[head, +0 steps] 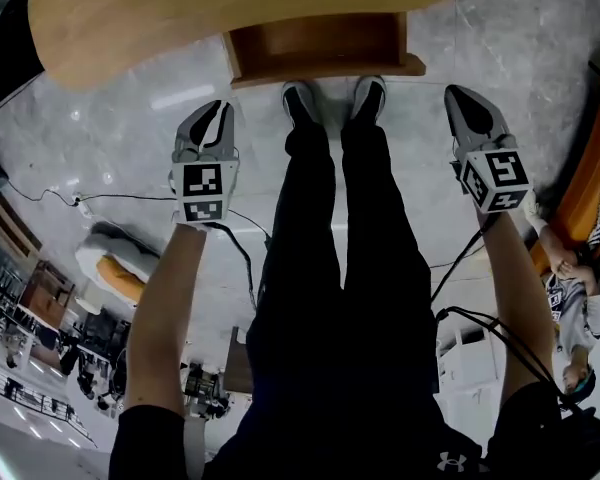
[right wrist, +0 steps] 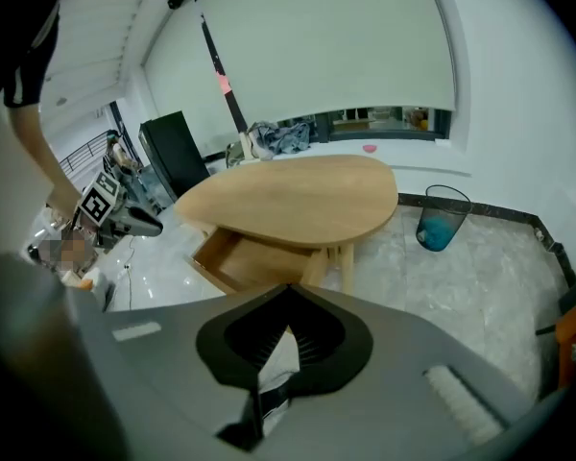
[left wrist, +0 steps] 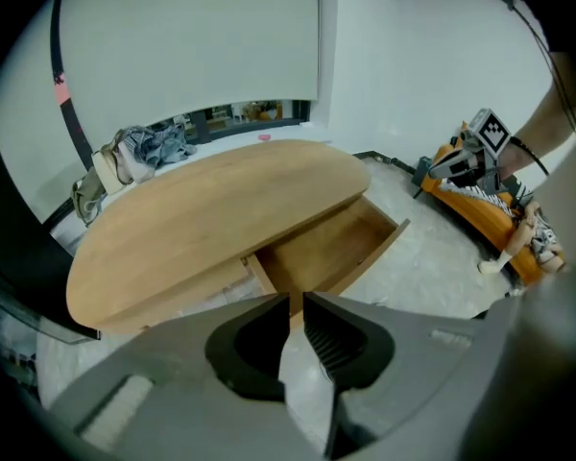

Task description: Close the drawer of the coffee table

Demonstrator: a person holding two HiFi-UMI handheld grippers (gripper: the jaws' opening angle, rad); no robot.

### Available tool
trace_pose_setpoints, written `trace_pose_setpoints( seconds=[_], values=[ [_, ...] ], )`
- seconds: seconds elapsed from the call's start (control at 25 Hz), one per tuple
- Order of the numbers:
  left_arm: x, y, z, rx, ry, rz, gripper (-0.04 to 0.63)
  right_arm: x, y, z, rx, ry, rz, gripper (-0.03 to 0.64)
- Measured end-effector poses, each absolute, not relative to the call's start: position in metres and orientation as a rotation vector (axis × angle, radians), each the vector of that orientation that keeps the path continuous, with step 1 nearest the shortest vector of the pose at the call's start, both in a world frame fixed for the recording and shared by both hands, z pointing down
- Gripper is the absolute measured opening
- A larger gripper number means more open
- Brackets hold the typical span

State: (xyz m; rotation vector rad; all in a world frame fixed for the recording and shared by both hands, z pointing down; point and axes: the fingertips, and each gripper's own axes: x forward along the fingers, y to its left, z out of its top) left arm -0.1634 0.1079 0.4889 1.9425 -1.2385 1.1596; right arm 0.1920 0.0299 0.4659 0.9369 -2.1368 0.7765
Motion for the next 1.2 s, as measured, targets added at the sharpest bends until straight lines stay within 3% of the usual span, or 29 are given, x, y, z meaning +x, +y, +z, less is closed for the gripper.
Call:
trace_pose_setpoints(
  seconds=[0.4, 0.84, 1.2],
  values=[
    [-0.181, 0.124, 0.566, 1.919, -1.231, 1.246, 0.064, 0.2, 0.049, 0.558, 0.833, -2.059, 0.653, 0.005],
    [-0.191, 0.156, 0.635, 1.773, -1.17, 1.276, 0.189, 0.213, 0.072, 0.637, 0.762, -1.949, 0.612, 0.158],
    [-0.186, 0.132, 0.651, 1.768, -1.222, 1.243, 0.193, 0.204, 0.069, 0.654, 0.743, -1.935, 0.561, 0.163]
  ],
)
